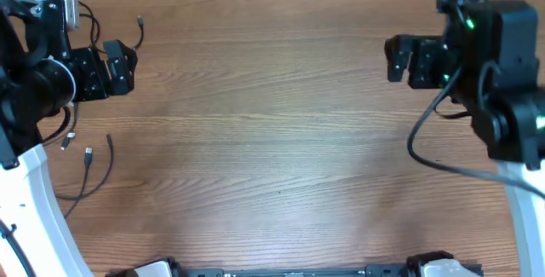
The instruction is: Untangle cables
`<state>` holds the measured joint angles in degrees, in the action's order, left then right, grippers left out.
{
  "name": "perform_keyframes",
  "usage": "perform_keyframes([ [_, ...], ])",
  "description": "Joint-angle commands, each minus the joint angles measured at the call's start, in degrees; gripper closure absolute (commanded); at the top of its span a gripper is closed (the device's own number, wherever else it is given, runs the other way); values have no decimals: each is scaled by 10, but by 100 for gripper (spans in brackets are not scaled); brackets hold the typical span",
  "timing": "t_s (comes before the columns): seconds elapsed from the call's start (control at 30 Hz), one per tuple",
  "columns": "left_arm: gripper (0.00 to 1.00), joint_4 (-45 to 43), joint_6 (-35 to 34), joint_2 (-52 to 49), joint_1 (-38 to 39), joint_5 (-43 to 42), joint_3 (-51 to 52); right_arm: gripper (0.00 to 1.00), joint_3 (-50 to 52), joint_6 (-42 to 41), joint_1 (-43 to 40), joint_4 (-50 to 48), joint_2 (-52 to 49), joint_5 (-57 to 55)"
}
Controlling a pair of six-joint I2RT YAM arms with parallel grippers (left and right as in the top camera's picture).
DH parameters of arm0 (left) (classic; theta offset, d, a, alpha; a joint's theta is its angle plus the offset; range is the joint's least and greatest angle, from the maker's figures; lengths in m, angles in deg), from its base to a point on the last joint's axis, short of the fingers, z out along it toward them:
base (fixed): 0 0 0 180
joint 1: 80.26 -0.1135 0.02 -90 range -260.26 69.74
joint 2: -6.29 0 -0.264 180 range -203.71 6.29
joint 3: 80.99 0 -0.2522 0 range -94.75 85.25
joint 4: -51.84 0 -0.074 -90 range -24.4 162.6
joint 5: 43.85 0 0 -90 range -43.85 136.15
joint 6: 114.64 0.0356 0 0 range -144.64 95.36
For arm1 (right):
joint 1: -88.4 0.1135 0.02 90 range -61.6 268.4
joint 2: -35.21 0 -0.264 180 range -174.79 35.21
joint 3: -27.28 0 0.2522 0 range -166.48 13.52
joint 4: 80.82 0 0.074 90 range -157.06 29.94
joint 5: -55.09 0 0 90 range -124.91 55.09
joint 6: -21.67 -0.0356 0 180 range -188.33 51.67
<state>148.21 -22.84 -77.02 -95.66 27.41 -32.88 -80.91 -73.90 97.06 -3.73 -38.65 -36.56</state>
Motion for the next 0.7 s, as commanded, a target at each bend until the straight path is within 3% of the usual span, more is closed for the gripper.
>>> perform_keyframes([
  [0.0,0,-1,-5,-19,0,1,-1,0,140,12,-43,-83,92,38],
  [0.23,1,-1,-5,-55,0,1,-1,0,457,12,-89,-314,290,48],
  [0.43,0,-1,-5,-80,0,1,-1,0,671,12,-103,-460,466,62],
  [0.67,0,-1,-5,-97,0,1,-1,0,816,12,-104,-551,594,62],
])
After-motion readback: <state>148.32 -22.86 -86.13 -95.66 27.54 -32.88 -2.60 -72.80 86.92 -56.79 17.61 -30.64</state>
